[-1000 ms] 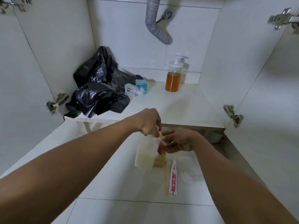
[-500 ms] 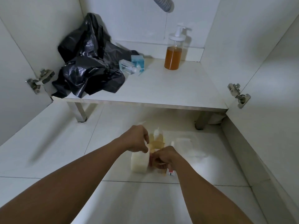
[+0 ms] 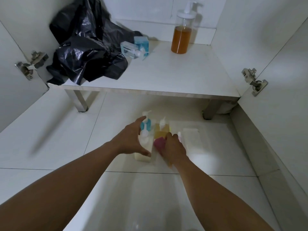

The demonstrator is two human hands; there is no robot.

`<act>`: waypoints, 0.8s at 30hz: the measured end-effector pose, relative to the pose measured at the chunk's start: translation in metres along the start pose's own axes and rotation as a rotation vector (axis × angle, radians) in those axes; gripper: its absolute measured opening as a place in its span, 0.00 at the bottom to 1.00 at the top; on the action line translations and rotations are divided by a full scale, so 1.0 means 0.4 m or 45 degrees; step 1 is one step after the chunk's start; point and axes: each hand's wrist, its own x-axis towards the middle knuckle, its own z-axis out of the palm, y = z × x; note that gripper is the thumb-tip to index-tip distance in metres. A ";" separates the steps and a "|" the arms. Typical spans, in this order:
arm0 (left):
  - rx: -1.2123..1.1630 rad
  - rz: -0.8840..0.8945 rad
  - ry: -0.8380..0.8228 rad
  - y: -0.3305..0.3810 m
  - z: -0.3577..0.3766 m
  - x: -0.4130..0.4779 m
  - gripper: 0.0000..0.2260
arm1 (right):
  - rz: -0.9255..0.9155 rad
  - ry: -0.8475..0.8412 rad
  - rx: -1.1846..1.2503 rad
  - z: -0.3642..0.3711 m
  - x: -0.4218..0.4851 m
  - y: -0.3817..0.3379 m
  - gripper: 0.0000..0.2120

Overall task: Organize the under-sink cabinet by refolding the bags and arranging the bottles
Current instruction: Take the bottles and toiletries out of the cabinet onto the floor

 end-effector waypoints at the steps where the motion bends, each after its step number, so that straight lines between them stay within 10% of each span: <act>1: 0.031 -0.022 -0.006 -0.013 0.007 -0.002 0.58 | -0.030 -0.029 0.006 0.005 -0.004 0.006 0.22; 6: 0.166 -0.095 -0.010 -0.033 0.028 0.012 0.36 | -0.076 -0.123 -0.173 0.032 -0.016 0.032 0.28; 15: 0.357 -0.095 -0.013 -0.001 -0.024 0.008 0.48 | 0.051 -0.185 -0.137 -0.059 0.002 0.009 0.31; 24: 0.390 -0.107 0.600 0.097 -0.242 0.115 0.16 | -0.185 0.244 -0.249 -0.335 0.122 -0.188 0.09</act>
